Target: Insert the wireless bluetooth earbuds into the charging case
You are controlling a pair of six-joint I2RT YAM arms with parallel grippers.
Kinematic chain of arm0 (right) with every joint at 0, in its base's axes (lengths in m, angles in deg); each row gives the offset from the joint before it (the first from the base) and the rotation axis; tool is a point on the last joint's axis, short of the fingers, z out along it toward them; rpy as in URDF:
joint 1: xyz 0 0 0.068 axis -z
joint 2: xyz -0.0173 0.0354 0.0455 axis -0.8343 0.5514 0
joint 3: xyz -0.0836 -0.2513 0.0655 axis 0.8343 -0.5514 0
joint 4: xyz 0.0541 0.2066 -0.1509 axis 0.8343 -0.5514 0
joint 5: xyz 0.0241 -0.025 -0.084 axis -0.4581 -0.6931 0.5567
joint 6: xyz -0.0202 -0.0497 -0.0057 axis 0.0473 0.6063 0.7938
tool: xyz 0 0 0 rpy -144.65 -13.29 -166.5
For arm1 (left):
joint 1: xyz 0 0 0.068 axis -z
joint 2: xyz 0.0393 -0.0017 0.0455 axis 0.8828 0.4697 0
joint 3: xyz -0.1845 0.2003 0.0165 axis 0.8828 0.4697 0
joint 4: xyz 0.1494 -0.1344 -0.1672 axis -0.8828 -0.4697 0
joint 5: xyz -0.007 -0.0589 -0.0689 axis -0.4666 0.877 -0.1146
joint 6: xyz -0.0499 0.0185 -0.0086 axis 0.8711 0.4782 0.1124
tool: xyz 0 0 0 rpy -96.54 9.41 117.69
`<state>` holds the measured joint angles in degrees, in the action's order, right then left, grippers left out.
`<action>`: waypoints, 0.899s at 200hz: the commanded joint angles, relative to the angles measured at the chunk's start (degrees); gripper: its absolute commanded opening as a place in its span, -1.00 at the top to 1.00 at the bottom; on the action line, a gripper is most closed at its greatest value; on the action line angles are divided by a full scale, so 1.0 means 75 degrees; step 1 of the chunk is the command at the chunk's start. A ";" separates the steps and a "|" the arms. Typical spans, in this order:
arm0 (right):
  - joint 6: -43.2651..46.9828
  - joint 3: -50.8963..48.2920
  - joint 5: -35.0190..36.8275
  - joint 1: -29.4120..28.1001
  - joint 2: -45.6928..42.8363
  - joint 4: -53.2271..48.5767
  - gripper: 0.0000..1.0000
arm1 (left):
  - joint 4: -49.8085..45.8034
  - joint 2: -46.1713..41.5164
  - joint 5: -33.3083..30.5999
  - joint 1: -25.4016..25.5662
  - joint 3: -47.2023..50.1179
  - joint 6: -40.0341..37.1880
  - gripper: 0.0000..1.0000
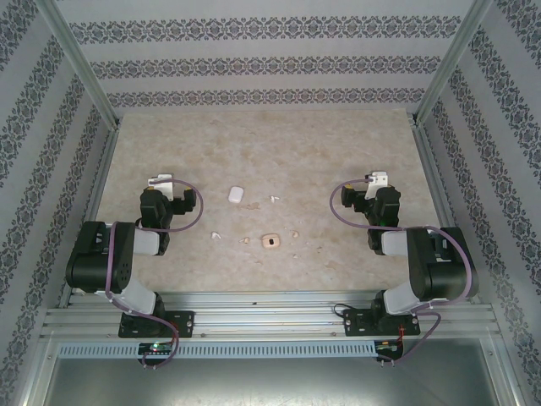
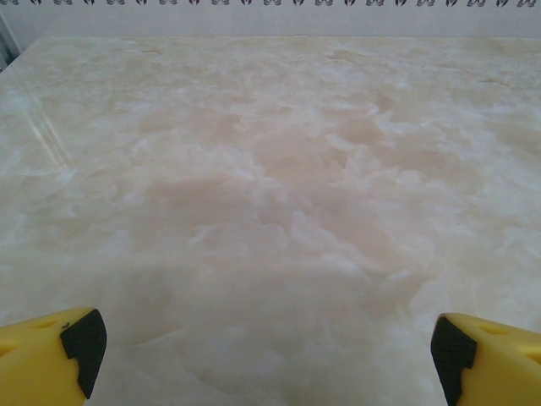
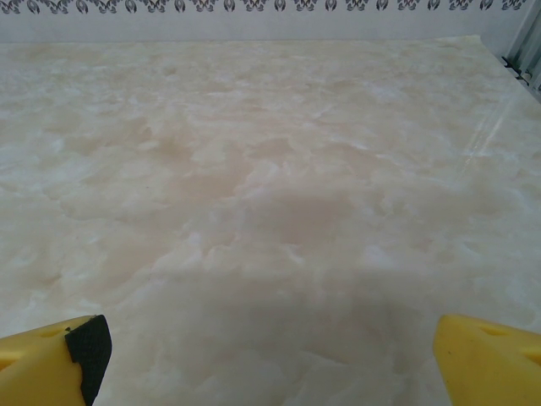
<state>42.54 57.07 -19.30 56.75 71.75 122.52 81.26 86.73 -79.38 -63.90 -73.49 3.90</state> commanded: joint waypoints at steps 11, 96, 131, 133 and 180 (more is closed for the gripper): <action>0.0029 0.0163 0.0088 -0.0045 0.0074 0.0262 -0.96 | -0.0021 0.0065 0.0104 0.0052 -0.0095 -0.0118 -1.00; -0.0005 0.0152 0.0079 -0.0028 0.0053 0.0285 -0.96 | -0.0035 0.0065 0.0100 0.0055 -0.0099 -0.0100 -1.00; -0.0001 0.0568 0.0036 -0.0029 -0.0468 -0.0807 -0.97 | 0.1405 0.0065 -0.0591 -0.0082 0.0671 0.0370 -1.00; 0.0012 0.0627 0.0008 -0.0028 -0.0560 -0.1072 -0.96 | 0.1552 0.0059 -0.0636 -0.0084 0.0746 0.0405 -1.00; -0.0827 0.1623 -0.0232 -0.0143 -0.1640 -0.4001 -0.96 | 0.2379 -0.0874 -0.0893 -0.0116 0.1632 0.0478 -1.00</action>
<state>40.35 66.49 -19.35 56.75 62.61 103.50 93.70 86.05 -83.97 -64.36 -62.36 5.98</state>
